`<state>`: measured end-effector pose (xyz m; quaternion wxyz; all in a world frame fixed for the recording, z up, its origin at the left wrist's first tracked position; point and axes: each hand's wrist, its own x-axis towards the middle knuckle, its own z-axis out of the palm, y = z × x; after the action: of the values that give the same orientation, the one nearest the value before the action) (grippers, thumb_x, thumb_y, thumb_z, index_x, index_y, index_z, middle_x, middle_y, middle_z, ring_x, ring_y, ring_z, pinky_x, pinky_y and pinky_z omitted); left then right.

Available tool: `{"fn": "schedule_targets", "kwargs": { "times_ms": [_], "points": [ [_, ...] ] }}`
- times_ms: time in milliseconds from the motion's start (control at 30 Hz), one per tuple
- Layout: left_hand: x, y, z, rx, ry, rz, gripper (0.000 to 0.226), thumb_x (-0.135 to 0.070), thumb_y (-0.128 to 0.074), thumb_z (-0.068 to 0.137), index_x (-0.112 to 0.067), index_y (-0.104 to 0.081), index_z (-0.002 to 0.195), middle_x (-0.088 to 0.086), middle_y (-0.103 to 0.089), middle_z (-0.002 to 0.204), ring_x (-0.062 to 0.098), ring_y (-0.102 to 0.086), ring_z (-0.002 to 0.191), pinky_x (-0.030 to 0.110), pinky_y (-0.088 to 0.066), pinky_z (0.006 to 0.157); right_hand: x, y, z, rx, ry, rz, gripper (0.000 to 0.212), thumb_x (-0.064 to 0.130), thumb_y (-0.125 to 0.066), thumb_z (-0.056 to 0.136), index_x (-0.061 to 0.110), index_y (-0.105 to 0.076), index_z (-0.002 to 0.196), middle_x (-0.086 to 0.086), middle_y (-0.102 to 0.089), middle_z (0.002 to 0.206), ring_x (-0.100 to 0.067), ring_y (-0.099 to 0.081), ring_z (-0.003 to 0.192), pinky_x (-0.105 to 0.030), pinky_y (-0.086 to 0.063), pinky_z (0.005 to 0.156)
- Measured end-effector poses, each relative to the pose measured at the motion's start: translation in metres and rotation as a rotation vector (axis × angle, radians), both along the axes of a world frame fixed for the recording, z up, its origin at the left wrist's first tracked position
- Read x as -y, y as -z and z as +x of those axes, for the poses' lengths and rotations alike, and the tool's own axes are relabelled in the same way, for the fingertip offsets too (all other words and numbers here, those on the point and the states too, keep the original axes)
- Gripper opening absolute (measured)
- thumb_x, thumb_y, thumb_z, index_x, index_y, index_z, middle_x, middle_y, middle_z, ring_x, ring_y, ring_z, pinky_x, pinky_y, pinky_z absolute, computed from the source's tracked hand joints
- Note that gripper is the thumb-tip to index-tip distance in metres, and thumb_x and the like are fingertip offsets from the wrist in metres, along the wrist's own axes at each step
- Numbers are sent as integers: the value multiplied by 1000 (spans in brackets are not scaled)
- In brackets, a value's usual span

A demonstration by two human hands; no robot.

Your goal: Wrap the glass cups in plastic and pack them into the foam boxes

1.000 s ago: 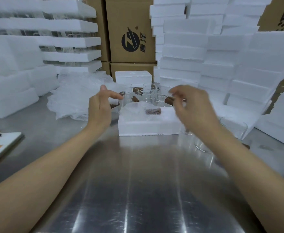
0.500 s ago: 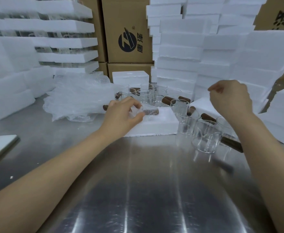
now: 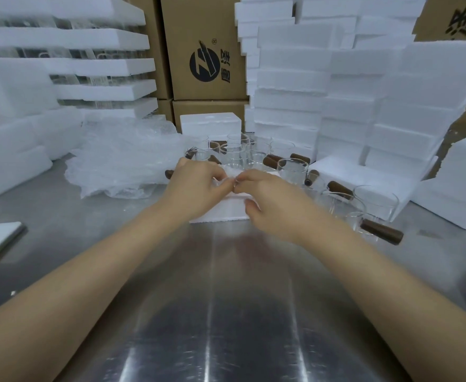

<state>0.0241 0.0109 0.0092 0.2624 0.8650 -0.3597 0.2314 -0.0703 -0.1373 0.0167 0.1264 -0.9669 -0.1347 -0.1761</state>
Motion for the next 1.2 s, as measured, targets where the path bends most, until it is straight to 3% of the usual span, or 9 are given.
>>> {"fn": "schedule_targets", "kwargs": {
  "times_ms": [100, 200, 367, 467, 567, 733, 900, 1100, 1200],
  "points": [
    [0, 3, 1, 44, -5, 27, 33, -32, -58, 92, -13, -63, 64, -4, -53, 60, 24, -52, 65, 39, -38, 84, 8, -17, -2, 155, 146, 62, 38, 8, -44, 89, 24, -65, 117, 4, -59, 126, -20, -53, 116, -37, -47, 89],
    [1, 5, 4, 74, -11, 33, 42, -37, -60, 90, -7, -59, 61, 3, -56, 59, 25, -52, 62, 38, -40, 83, 43, -37, -4, 297, 484, 167, 42, 2, -46, 82, 24, -68, 109, -1, -63, 121, -27, -55, 113, -36, -43, 84],
    [3, -2, 6, 32, -47, 73, 47, -51, -70, 78, -6, -69, 67, 11, -68, 67, 26, -59, 68, 22, -26, 59, 115, -36, -14, 43, 833, 303, 32, 1, -54, 83, 20, -71, 102, -10, -64, 116, -32, -58, 106, -34, -45, 83],
    [5, -1, 4, 42, -77, 119, 45, -45, -64, 86, -10, -59, 58, 4, -55, 53, 21, -48, 56, 30, -31, 67, 134, -31, -14, -125, 859, 355, 11, 15, -73, 81, 14, -72, 91, -11, -68, 108, -30, -59, 103, -40, -48, 92],
    [6, 2, 4, 83, -127, 245, 48, -44, -50, 95, -17, -41, 56, -6, -40, 50, 11, -33, 51, 35, -33, 88, 138, -29, -13, -197, 874, 400, 22, 21, -80, 75, 7, -73, 90, -14, -67, 109, -31, -60, 98, -42, -48, 92],
    [7, 3, 2, 93, -173, 340, 46, -45, -38, 99, -22, -33, 59, -9, -38, 59, 19, -40, 61, 34, -23, 78, 138, -25, -11, -200, 868, 435, 17, 18, -78, 74, 9, -74, 88, -12, -67, 106, -27, -58, 90, -41, -50, 88],
    [9, 12, -3, 104, -178, 213, 29, -42, -44, 98, -17, -44, 81, -1, -34, 96, 20, -40, 76, 34, -23, 79, 133, -32, -15, -83, 864, 439, 14, 20, -72, 76, 12, -74, 87, -9, -66, 94, -28, -58, 91, -44, -52, 86],
    [10, 12, -12, -31, -128, -86, 27, -37, -61, 91, -21, -40, 96, -10, -51, 79, 1, -37, 66, 32, -26, 77, 124, -38, -19, 63, 784, 501, 8, 21, -66, 79, 18, -72, 85, -4, -67, 93, -26, -60, 93, -44, -52, 86],
    [13, 10, -17, -18, -124, -108, 26, -32, -60, 93, -15, -46, 107, 2, -64, 84, 25, -51, 76, 29, -23, 81, 120, -42, -21, 202, 644, 504, 14, 19, -66, 80, 15, -74, 91, 1, -68, 87, -16, -62, 87, -31, -49, 83]
  ]
}}
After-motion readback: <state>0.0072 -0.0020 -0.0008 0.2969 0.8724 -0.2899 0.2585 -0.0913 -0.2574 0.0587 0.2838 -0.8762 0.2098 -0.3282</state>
